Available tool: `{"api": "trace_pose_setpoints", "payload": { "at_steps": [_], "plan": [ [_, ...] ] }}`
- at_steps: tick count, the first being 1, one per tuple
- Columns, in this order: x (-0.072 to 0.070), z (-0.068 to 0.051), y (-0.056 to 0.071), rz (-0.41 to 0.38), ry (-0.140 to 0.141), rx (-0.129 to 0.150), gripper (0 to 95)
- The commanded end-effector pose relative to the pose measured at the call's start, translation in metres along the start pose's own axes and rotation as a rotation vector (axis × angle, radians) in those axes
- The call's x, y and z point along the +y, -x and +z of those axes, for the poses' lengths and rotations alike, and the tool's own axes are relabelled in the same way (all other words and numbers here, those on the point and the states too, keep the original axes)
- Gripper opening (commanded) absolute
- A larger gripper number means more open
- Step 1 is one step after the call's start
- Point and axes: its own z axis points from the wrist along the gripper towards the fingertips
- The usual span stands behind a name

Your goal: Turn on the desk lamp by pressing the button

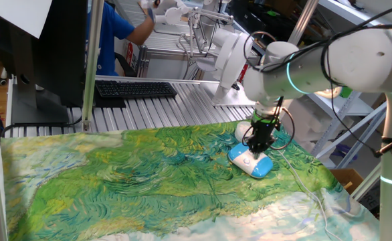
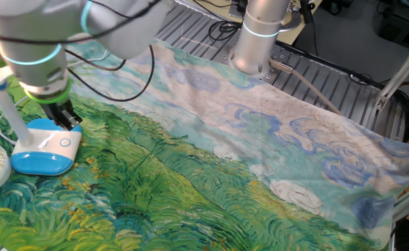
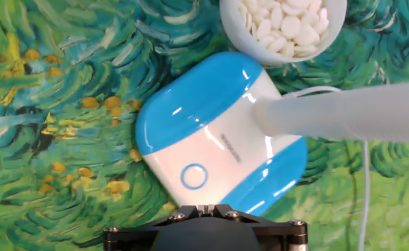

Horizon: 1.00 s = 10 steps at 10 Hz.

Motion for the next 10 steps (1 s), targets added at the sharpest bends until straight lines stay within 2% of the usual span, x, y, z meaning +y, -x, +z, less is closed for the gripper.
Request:
{"api": "trace_pose_setpoints", "payload": {
  "at_steps": [1, 2, 3, 6, 10],
  "plan": [
    [0.000, -0.002, -0.003, 0.105, 0.092, 0.024, 19.0],
    [0.000, -0.002, -0.003, 0.103, 0.088, 0.023, 19.0],
    [0.000, -0.002, -0.003, 0.096, 0.089, 0.022, 0.0],
    [0.007, 0.002, -0.002, 0.135, 0.082, 0.013, 0.0],
    [0.019, 0.007, 0.001, 0.176, 0.086, 0.015, 0.0]
  ]
}}
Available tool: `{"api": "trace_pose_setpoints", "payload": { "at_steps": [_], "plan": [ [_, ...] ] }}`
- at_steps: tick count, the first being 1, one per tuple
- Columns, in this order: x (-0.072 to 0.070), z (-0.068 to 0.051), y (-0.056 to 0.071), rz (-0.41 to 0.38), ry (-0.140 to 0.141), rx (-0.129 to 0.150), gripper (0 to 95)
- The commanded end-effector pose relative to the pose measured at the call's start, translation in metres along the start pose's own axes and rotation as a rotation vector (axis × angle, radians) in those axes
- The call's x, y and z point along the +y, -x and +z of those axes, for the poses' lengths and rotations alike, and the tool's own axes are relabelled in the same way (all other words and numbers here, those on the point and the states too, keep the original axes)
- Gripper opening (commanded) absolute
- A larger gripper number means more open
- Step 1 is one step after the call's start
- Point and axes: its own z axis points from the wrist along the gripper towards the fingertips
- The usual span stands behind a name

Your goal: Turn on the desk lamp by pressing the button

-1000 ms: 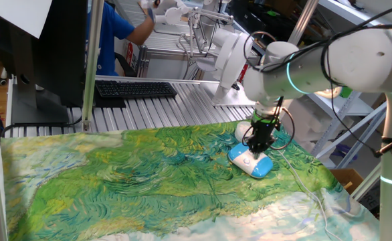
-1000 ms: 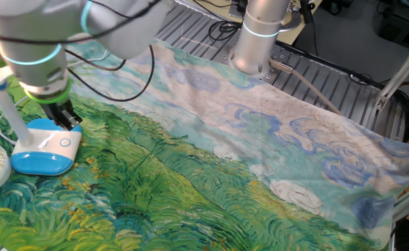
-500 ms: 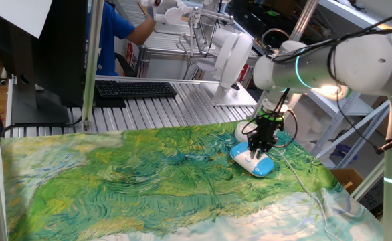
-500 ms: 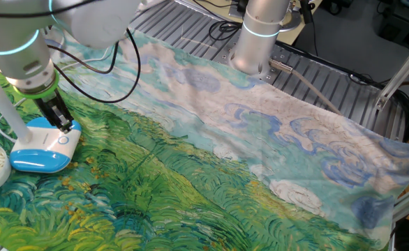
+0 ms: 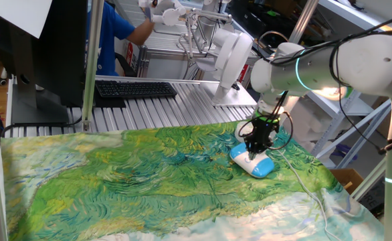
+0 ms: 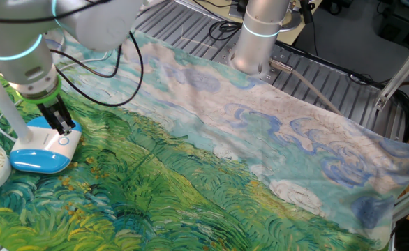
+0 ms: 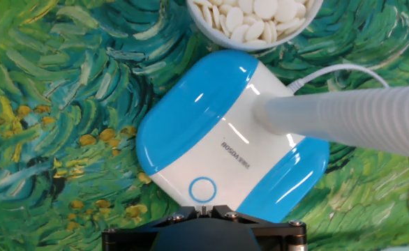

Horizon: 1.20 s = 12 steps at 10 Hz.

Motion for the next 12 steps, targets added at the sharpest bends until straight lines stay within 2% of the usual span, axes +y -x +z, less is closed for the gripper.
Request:
{"api": "trace_pose_setpoints", "payload": {
  "at_steps": [1, 4, 7, 12],
  "plan": [
    [0.0011, 0.0014, 0.0030, 0.000, 0.003, 0.005, 0.0],
    [0.0009, 0.0014, 0.0027, -0.020, 0.006, 0.004, 0.0],
    [0.0002, 0.0024, -0.0012, -0.003, 0.013, 0.010, 0.0],
    [0.0002, 0.0024, -0.0012, -0.003, 0.022, -0.006, 0.0]
  ]
}}
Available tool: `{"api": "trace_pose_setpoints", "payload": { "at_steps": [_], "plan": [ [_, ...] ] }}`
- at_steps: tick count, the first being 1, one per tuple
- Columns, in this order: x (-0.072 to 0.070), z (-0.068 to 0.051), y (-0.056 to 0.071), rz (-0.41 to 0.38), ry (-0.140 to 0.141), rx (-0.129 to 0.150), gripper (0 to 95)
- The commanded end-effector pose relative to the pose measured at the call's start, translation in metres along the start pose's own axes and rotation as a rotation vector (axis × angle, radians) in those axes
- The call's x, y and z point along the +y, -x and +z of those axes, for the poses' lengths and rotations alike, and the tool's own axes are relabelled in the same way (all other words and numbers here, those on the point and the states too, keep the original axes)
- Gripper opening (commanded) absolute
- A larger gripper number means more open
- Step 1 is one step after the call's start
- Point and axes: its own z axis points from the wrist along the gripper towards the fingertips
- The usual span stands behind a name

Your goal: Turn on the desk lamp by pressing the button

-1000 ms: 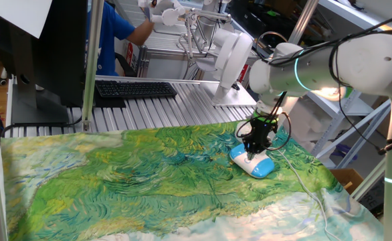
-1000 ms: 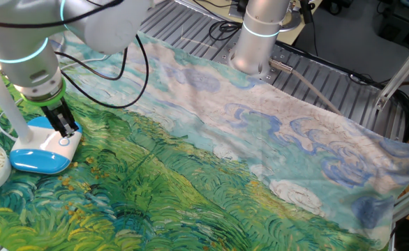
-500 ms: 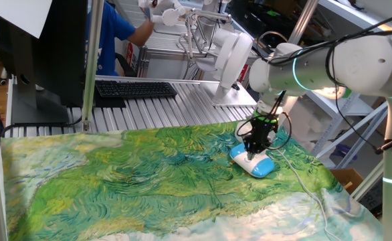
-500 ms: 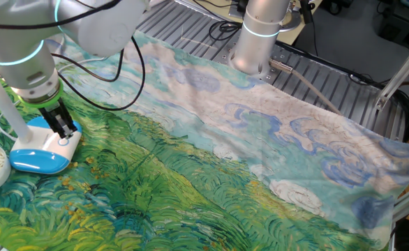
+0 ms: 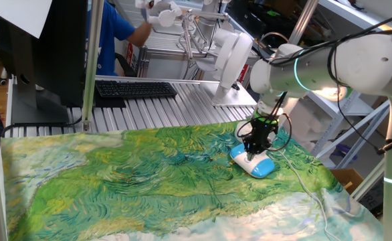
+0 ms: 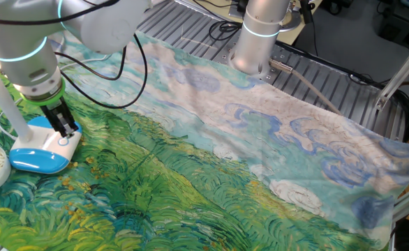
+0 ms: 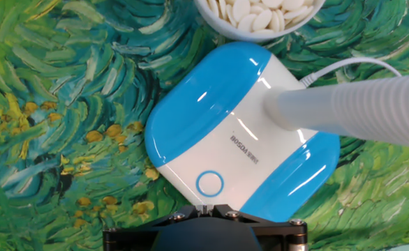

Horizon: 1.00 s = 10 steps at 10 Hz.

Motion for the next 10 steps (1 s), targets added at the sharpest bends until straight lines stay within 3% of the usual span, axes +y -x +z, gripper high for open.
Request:
{"api": "trace_pose_setpoints", "payload": {
  "at_steps": [1, 4, 7, 9, 10],
  "plan": [
    [-0.0001, -0.0019, -0.0030, -0.004, 0.003, -0.002, 0.0],
    [-0.0001, -0.0019, -0.0030, -0.024, -0.007, -0.017, 0.0],
    [-0.0001, -0.0019, -0.0030, -0.047, 0.048, 0.006, 0.0],
    [-0.0001, -0.0019, -0.0030, -0.064, 0.111, 0.016, 0.0],
    [-0.0001, -0.0019, -0.0030, -0.090, 0.116, 0.009, 0.0]
  ]
}}
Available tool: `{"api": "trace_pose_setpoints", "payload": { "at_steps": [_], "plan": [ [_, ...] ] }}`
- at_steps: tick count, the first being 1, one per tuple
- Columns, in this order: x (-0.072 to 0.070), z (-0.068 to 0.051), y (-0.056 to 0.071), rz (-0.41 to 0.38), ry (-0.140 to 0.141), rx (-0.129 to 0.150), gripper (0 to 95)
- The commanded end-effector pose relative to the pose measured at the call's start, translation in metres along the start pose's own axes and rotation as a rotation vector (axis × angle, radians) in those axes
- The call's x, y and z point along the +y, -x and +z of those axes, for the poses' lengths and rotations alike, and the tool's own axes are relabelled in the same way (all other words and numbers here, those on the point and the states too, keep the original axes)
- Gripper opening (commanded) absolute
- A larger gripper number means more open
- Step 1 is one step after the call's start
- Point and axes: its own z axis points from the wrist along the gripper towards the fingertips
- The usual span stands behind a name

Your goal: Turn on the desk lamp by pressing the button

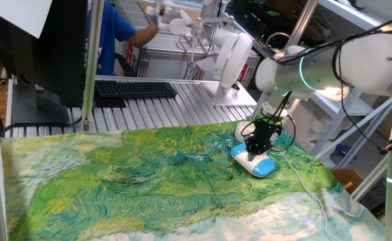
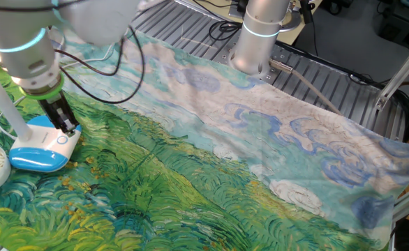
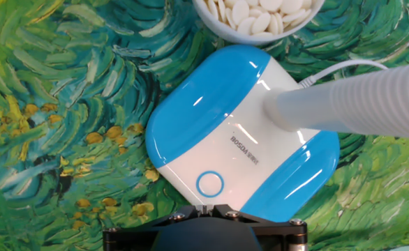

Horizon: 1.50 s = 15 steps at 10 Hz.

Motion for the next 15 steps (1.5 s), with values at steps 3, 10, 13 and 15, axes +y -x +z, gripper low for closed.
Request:
{"api": "trace_pose_setpoints", "payload": {
  "at_steps": [3, 10, 13, 15],
  "plan": [
    [0.001, 0.000, -0.001, -0.007, 0.012, -0.003, 0.0],
    [0.019, -0.008, -0.016, -0.008, 0.019, 0.010, 0.0],
    [0.043, -0.009, -0.026, 0.028, 0.016, 0.020, 0.0],
    [0.058, -0.005, -0.032, 0.056, 0.015, 0.020, 0.0]
  ]
}}
